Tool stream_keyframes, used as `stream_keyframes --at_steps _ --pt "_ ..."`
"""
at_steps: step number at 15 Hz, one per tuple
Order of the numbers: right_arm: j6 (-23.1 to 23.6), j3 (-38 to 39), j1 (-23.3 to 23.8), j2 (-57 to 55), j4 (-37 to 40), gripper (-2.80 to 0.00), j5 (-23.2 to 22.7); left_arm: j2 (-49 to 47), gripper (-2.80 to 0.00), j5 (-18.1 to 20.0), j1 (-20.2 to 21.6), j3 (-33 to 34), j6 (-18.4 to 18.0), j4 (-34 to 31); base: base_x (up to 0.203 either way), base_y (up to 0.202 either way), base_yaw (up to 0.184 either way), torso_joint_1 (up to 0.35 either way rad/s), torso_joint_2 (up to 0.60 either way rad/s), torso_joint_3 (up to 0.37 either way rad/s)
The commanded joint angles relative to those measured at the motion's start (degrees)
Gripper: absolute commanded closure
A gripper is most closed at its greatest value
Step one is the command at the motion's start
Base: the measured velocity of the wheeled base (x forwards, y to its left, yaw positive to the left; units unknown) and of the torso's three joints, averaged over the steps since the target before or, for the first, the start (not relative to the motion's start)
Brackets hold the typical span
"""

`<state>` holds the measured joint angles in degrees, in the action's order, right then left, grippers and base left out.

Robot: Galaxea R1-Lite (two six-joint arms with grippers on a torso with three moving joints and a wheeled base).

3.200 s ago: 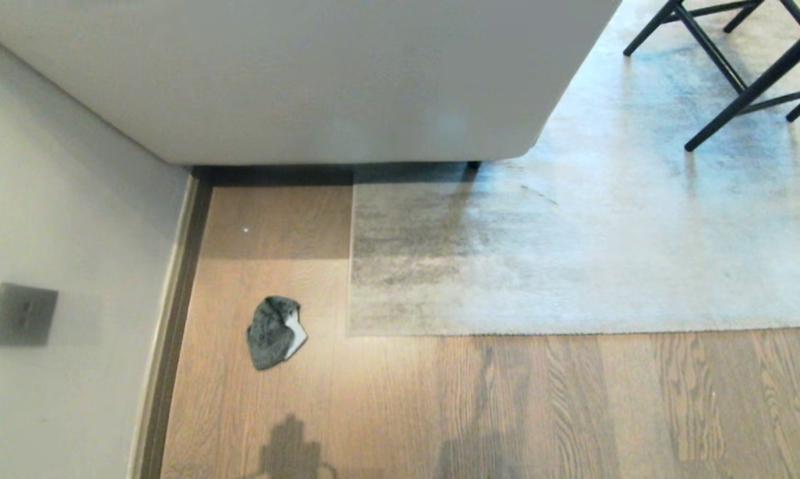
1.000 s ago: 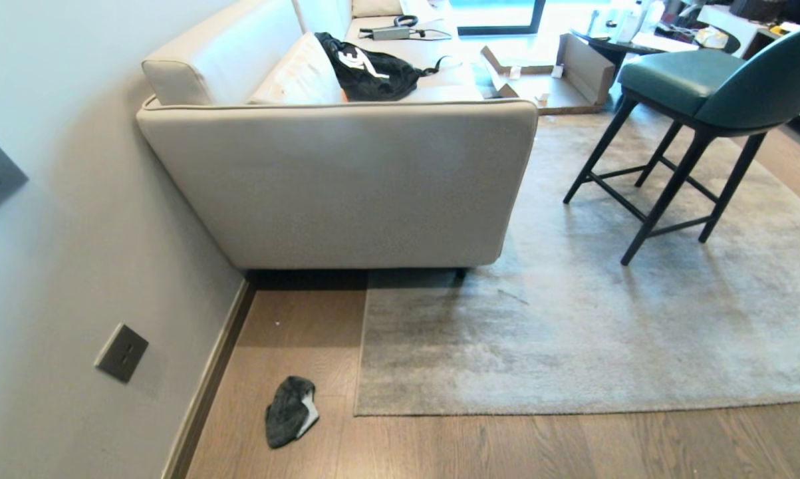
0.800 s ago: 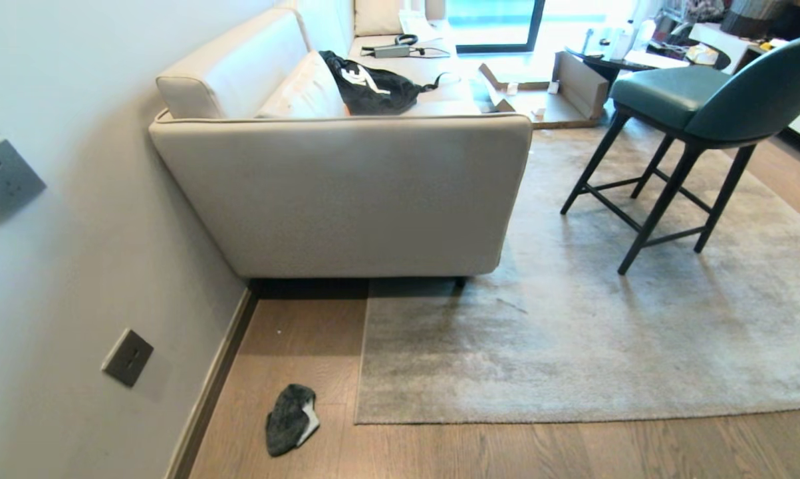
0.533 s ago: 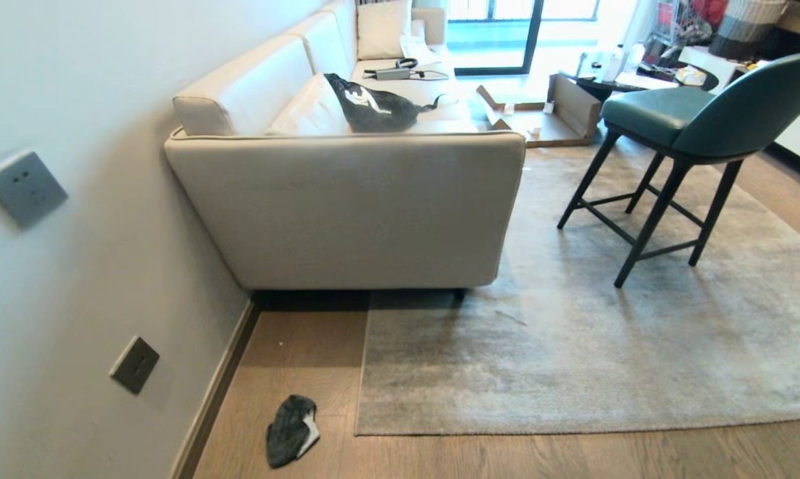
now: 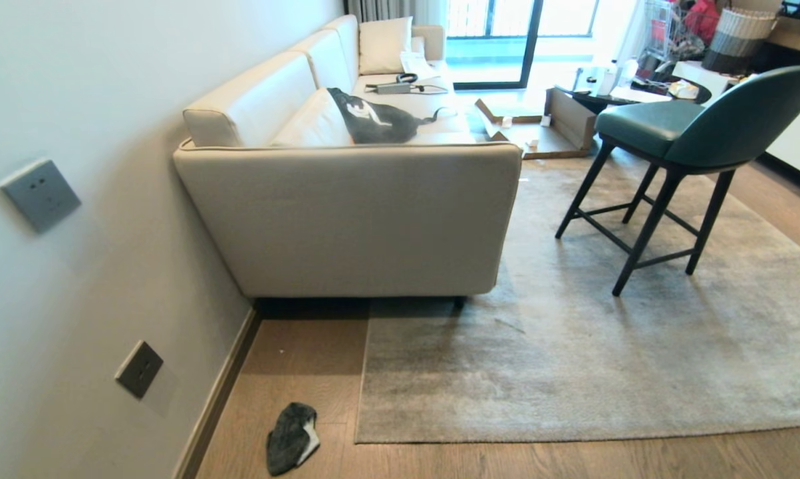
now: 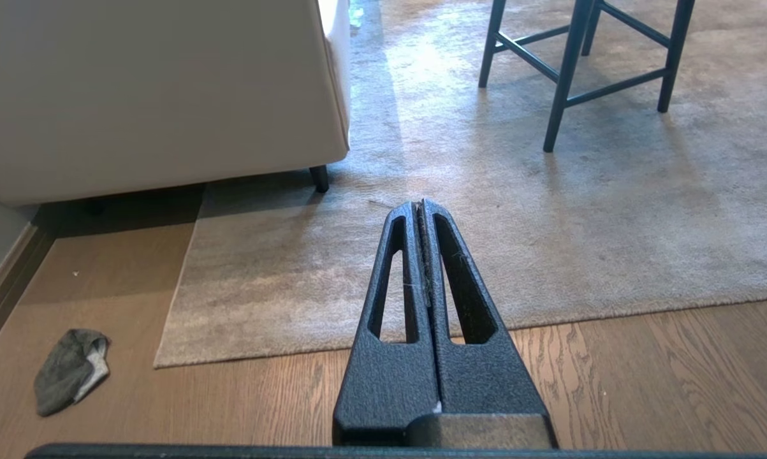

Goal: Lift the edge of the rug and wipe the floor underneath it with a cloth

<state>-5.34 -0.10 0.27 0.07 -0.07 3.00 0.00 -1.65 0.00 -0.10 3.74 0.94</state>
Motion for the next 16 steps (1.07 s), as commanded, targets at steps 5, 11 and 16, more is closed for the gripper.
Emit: stream_keyframes --at_steps 5,11,16 --pt "-0.02 0.01 0.0 -0.07 -0.01 0.0 -0.01 0.0 0.0 -0.02 0.0 0.01 0.04 0.03 0.0 0.0 0.0 0.0 0.0 0.0" --pt "-0.02 0.01 0.0 -0.07 -0.01 0.0 -0.01 0.0 0.0 -0.02 0.0 0.01 -0.05 0.03 0.0 0.0 0.0 0.003 0.0 0.038" --pt "-0.02 0.01 0.0 -0.07 -0.01 0.0 -0.01 0.0 0.0 -0.02 0.0 0.01 0.04 0.03 0.0 0.0 0.0 0.0 0.0 0.0"
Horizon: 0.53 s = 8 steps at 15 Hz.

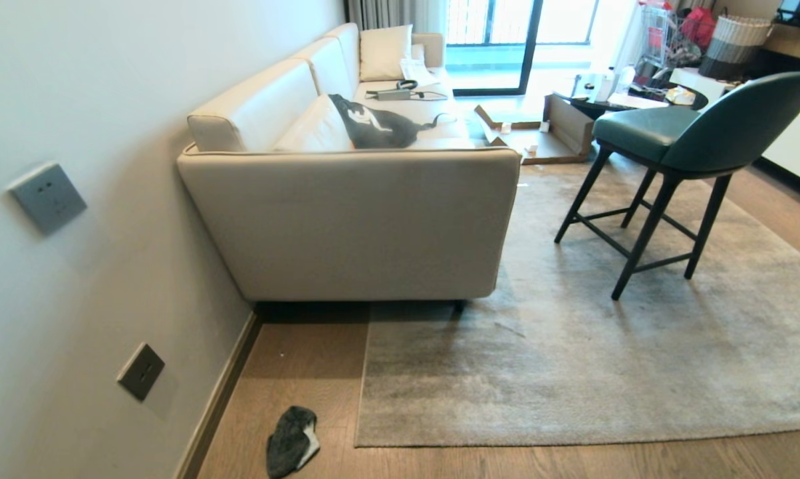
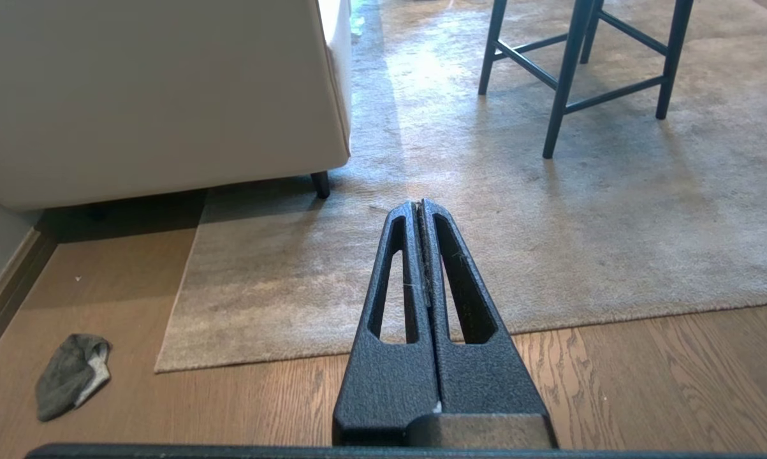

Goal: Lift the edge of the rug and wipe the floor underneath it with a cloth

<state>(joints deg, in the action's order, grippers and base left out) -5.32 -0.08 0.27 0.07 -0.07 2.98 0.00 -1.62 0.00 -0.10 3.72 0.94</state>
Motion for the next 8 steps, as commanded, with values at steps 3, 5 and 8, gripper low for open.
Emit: stream_keyframes --at_steps 3,5,8 --pt "-0.04 -0.01 0.0 -0.07 -0.01 0.0 0.01 0.0 0.0 -0.05 0.0 0.01 0.06 0.03 0.0 0.0 0.0 0.0 0.0 0.0" --pt "-0.04 -0.01 0.0 -0.07 -0.01 0.0 0.01 0.0 0.0 -0.05 0.0 0.01 -0.03 0.03 0.0 0.0 0.0 0.0 0.0 0.0" --pt "-0.04 -0.01 0.0 -0.07 -0.01 0.0 0.09 0.0 0.0 -0.05 0.0 0.01 -0.03 0.03 0.0 0.0 0.0 0.0 0.0 0.0"
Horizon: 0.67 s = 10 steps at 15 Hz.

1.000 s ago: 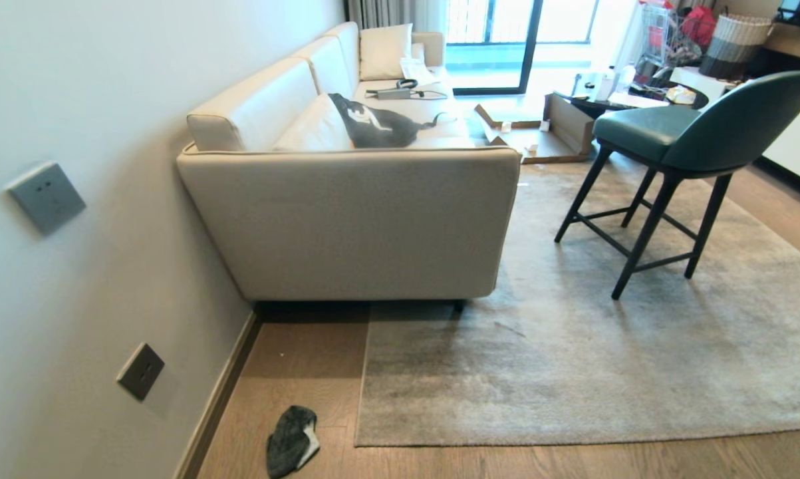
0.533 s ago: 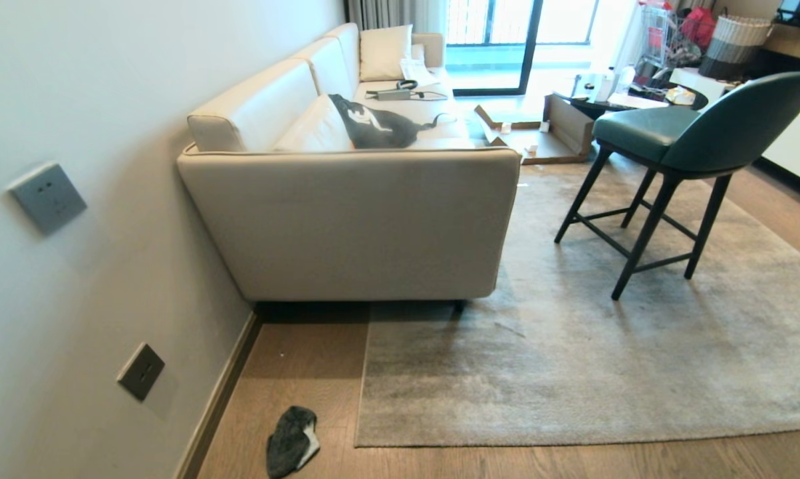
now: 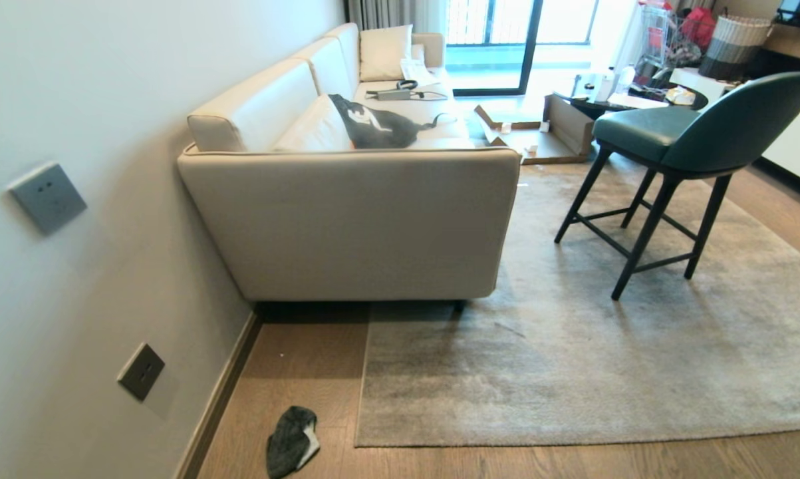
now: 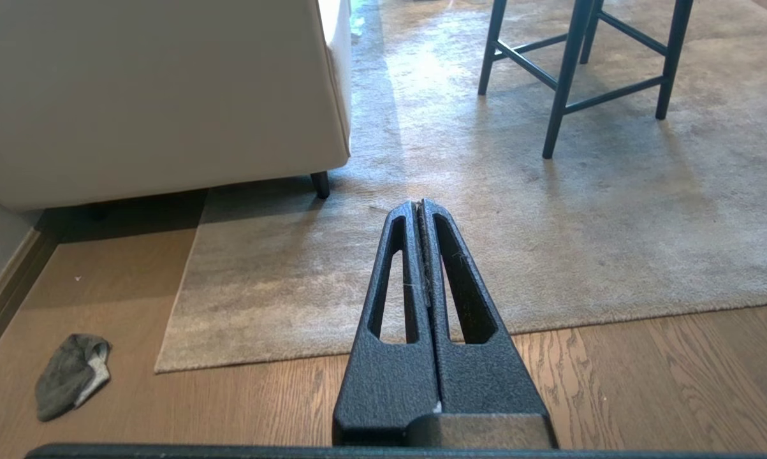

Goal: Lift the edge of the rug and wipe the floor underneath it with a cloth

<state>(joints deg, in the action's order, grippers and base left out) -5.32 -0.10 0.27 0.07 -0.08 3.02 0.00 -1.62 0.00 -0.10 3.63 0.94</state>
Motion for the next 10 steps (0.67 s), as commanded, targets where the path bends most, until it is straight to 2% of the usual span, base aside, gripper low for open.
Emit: stream_keyframes --at_steps 1,10 --pt "-0.05 0.01 0.0 -0.07 -0.01 0.0 0.04 0.0 0.0 -0.05 0.0 0.01 0.06 0.03 0.0 0.0 0.0 0.0 0.0 0.0" --pt "-0.13 0.01 0.0 -0.07 -0.03 0.0 0.05 0.0 0.0 -0.05 0.0 0.01 0.06 0.03 0.0 0.0 0.0 0.0 0.0 0.0"
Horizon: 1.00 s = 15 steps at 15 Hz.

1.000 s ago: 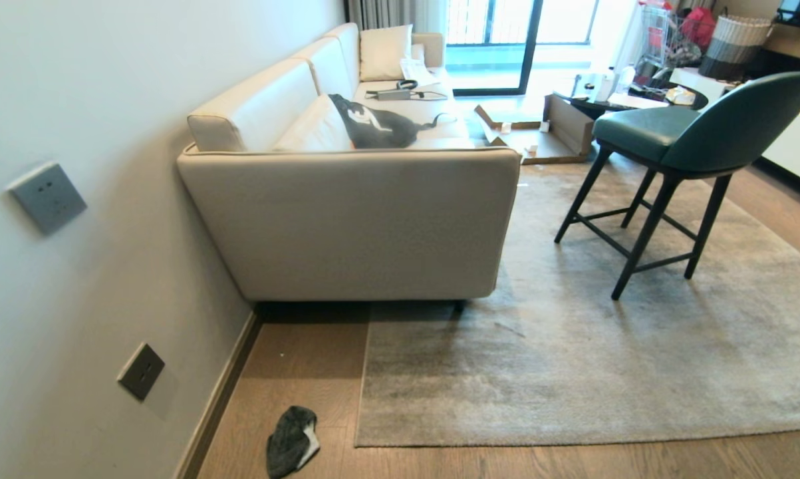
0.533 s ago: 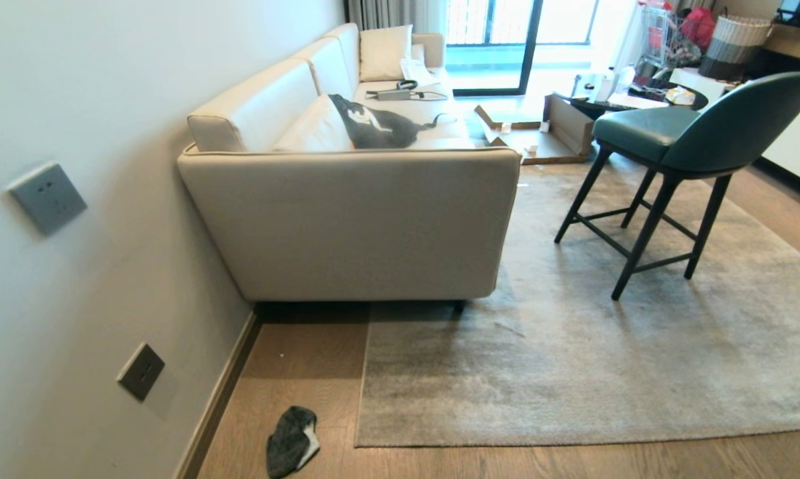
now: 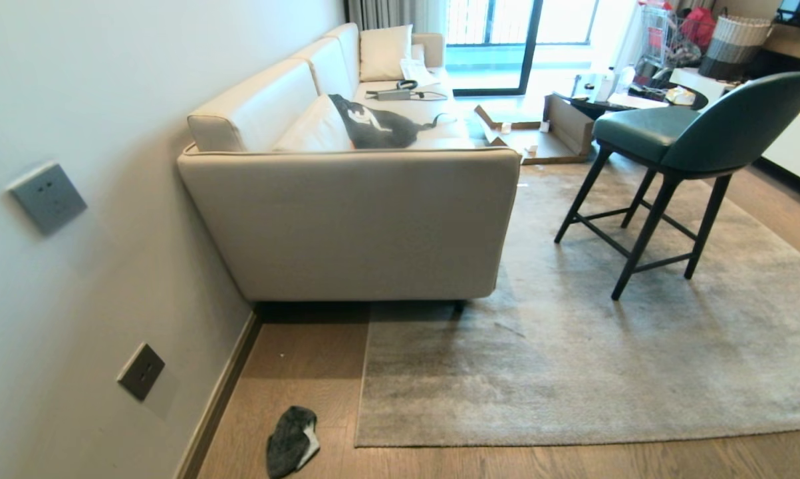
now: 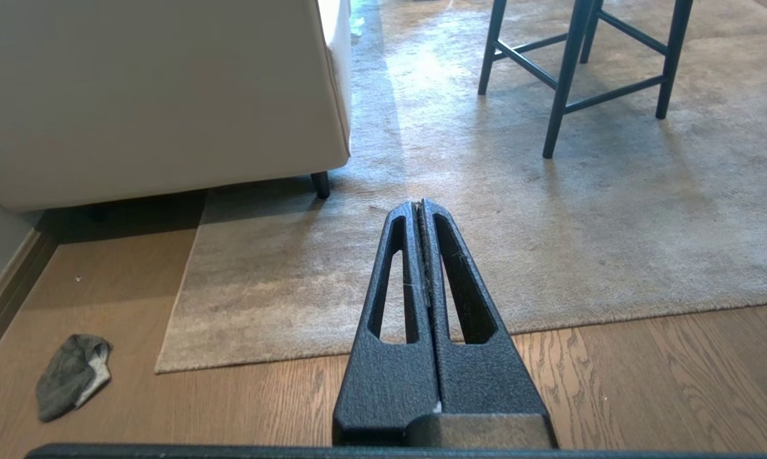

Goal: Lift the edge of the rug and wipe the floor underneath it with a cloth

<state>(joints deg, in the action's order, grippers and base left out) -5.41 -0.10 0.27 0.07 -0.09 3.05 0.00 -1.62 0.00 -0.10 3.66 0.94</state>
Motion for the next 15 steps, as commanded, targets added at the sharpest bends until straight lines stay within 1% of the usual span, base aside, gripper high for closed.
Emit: stream_keyframes --at_steps 1,8,10,15 --pt "0.0 0.01 0.0 -0.07 -0.08 0.0 0.03 0.0 0.0 -0.05 0.0 0.01 0.03 0.03 0.0 0.0 0.0 0.0 0.0 0.0" --pt "0.05 0.01 0.0 -0.07 -0.05 0.0 0.03 0.0 0.0 -0.05 0.0 0.01 0.03 0.03 0.0 0.0 0.0 0.0 0.0 0.0" --pt "0.05 0.01 0.0 -0.07 -0.08 0.0 0.03 0.0 0.0 -0.05 0.0 0.01 0.03 0.03 0.0 0.0 0.0 -0.02 -0.23 -0.266" --pt "0.05 0.01 0.0 -0.07 -0.08 0.0 0.03 0.0 0.0 -0.05 0.0 0.01 0.03 0.03 0.0 0.0 0.0 0.002 -0.4 -0.397"
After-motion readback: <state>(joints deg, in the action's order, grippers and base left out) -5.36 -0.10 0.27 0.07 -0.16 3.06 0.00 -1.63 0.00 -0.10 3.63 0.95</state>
